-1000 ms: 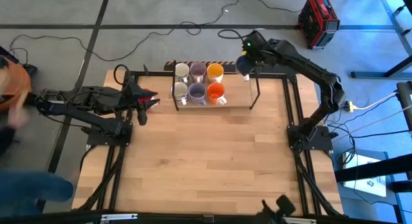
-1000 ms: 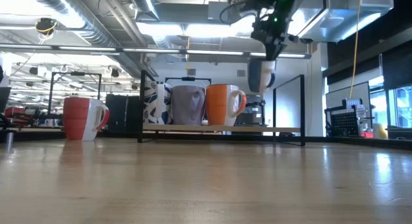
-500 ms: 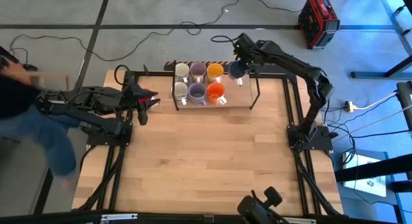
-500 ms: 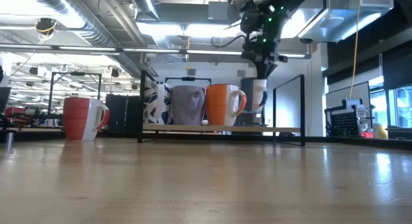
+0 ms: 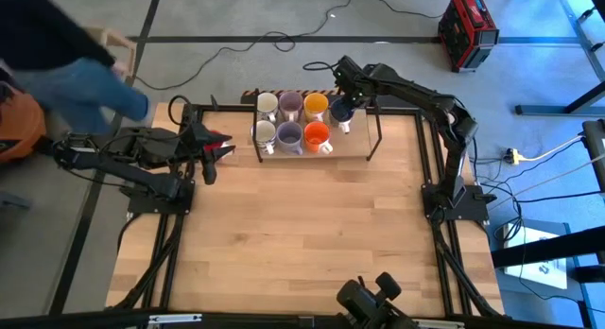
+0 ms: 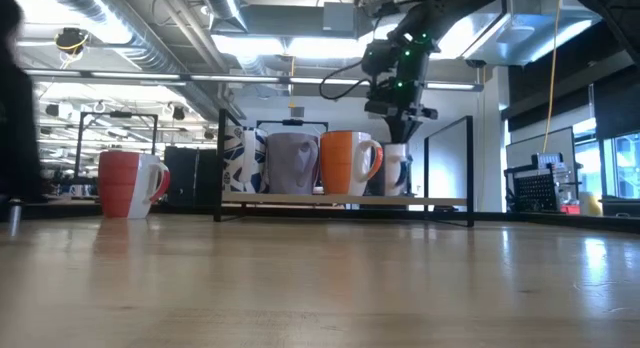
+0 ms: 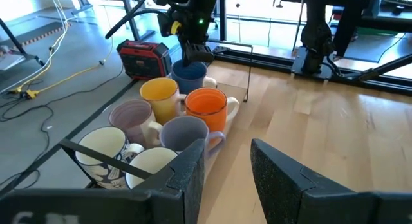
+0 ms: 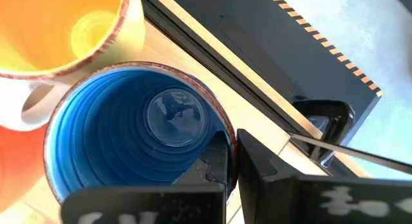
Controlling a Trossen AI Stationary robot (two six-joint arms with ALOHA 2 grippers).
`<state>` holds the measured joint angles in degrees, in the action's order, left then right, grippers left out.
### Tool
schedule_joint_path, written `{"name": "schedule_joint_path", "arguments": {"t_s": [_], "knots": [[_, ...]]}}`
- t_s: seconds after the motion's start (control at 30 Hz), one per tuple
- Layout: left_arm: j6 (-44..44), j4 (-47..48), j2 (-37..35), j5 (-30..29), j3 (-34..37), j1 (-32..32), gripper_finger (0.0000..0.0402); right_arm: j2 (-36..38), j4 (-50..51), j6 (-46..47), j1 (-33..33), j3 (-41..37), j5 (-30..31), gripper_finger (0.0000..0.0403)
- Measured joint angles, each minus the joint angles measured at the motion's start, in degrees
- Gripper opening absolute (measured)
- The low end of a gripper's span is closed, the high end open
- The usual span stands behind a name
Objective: Place coffee mugs
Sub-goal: Put the blue mug on the shelf
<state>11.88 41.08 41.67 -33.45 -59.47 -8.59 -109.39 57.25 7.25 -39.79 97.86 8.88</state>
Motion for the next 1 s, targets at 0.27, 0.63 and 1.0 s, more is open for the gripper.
{"name": "schedule_joint_path", "arguments": {"t_s": [0.27, 0.63, 1.0], "knots": [[-0.4, 0.0, 0.0, 0.1, 0.0, 0.0, 0.0121, -0.2, -0.4, 0.3, -0.2, 0.0, -0.7, 0.0], [-0.4, 0.0, 0.0, 0.1, 0.0, 0.0, 0.0121, -0.5, -0.2, 0.2, -0.5, 0.0, -1.6, 0.0003], [-0.4, 0.0, 0.0, 0.1, 0.0, 0.0, 0.0121, -0.5, -1.2, -0.1, -0.4, 0.0, -2.4, 0.0027]]}}
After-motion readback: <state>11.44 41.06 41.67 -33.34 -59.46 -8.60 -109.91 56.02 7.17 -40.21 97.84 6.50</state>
